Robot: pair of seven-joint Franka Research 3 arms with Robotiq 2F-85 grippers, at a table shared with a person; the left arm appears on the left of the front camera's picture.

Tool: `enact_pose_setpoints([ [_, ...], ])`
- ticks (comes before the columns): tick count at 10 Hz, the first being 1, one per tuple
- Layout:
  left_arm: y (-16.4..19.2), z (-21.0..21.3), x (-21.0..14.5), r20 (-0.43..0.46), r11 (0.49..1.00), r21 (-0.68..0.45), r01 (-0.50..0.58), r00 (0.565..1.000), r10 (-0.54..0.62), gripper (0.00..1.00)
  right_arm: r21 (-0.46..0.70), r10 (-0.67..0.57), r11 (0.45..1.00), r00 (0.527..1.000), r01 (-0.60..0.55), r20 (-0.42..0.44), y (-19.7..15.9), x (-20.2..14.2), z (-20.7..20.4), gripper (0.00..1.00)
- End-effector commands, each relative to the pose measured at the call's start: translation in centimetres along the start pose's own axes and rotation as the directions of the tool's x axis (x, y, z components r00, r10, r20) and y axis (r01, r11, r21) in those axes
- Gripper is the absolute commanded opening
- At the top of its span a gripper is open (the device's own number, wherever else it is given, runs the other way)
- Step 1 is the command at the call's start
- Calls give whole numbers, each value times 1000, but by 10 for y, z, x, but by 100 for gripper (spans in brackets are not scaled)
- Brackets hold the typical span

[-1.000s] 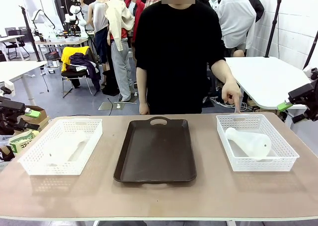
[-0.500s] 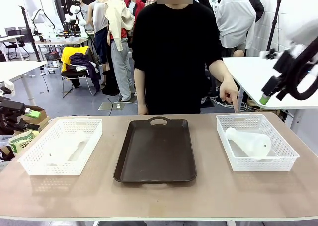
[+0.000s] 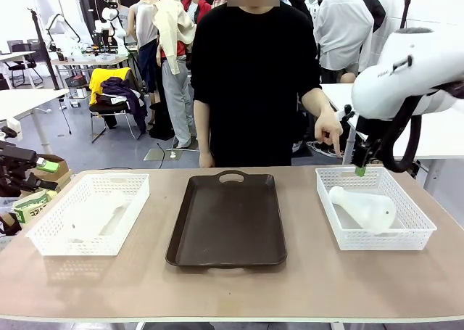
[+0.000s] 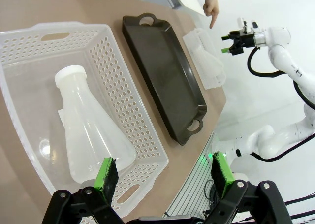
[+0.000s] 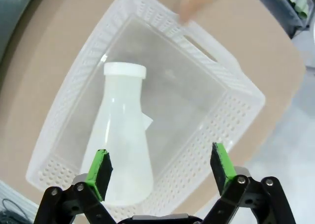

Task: Prepare the laboratory tools.
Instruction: Pick up the Big flask that the person points to.

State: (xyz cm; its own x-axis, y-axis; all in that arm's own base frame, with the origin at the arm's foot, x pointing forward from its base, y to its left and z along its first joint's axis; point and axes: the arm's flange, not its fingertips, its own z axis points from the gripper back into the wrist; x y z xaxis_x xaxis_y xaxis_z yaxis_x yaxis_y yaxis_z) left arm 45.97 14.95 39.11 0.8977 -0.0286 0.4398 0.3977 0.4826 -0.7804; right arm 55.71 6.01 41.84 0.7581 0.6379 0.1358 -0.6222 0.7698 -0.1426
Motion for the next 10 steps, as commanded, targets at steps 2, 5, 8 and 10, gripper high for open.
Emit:
enact_pose_setpoints([
  [2, -1, 2, 0, -4, 1000, 4, 3, 1000, -3, 100, 30, 2, 1000, 999, -1, -34, 15, 18, -24, 100],
  [5, -1, 2, 0, -4, 1000, 4, 3, 1000, -3, 100, 60, 16, 998, 998, -13, -62, 17, 27, -52, 100],
  [8, -1, 2, 0, -4, 1000, 4, 3, 1000, -3, 100, 99, 6, 995, 999, -2, -34, 16, 41, -67, 100],
  [10, -1, 2, 0, -4, 1000, 4, 3, 1000, -3, 100, 111, 4, 994, 999, 2, -49, 15, 47, -74, 100],
])
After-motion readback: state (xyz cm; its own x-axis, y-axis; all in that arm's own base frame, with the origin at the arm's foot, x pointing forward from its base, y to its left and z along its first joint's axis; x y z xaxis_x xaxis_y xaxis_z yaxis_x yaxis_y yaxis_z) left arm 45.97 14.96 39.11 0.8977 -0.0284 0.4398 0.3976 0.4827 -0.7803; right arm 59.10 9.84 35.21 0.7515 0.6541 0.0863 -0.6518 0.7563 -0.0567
